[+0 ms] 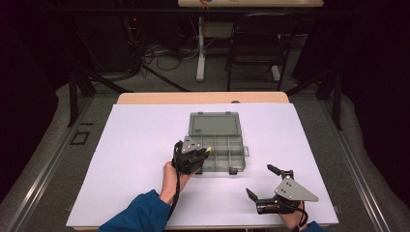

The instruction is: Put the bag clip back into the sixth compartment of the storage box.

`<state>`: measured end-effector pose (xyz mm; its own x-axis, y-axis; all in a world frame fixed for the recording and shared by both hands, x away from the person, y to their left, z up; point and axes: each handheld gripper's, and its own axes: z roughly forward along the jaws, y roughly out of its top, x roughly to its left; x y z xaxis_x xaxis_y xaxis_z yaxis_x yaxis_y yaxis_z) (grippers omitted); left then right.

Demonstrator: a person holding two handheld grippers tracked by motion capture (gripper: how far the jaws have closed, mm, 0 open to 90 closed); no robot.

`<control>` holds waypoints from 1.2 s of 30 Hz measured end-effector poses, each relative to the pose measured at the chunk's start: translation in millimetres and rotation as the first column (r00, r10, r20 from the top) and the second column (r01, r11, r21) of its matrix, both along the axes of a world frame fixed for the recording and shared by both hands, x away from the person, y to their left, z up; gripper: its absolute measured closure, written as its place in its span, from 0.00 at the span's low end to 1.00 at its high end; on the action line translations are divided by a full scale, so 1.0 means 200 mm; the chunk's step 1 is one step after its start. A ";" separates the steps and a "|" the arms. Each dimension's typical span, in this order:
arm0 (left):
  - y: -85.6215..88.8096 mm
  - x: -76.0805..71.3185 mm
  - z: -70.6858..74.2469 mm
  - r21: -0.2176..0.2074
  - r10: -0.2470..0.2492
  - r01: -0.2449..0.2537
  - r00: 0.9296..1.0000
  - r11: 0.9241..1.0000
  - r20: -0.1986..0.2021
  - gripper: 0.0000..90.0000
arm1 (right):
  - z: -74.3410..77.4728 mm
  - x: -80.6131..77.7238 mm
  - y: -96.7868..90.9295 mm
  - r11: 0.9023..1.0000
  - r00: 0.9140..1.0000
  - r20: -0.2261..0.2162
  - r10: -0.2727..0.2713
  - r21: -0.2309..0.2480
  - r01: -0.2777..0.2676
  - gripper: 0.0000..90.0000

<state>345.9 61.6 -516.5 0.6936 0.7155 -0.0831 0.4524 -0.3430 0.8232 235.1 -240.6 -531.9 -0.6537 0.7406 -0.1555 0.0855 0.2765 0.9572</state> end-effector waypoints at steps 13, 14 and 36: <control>-0.01 0.02 -0.01 -0.019 0.013 -0.014 1.000 1.000 -0.025 0.89 | 0.00 0.00 0.00 1.000 1.000 0.002 0.000 0.003 0.000 0.00; -0.02 0.02 -0.02 -0.021 0.014 -0.015 1.000 1.000 -0.027 0.89 | 0.00 0.00 0.00 1.000 1.000 0.003 0.000 0.002 0.000 0.00; -0.04 0.03 -0.05 -0.012 0.031 -0.031 0.999 0.999 -0.045 0.89 | 0.00 0.00 0.00 1.000 1.000 0.007 -0.001 -0.007 0.001 0.01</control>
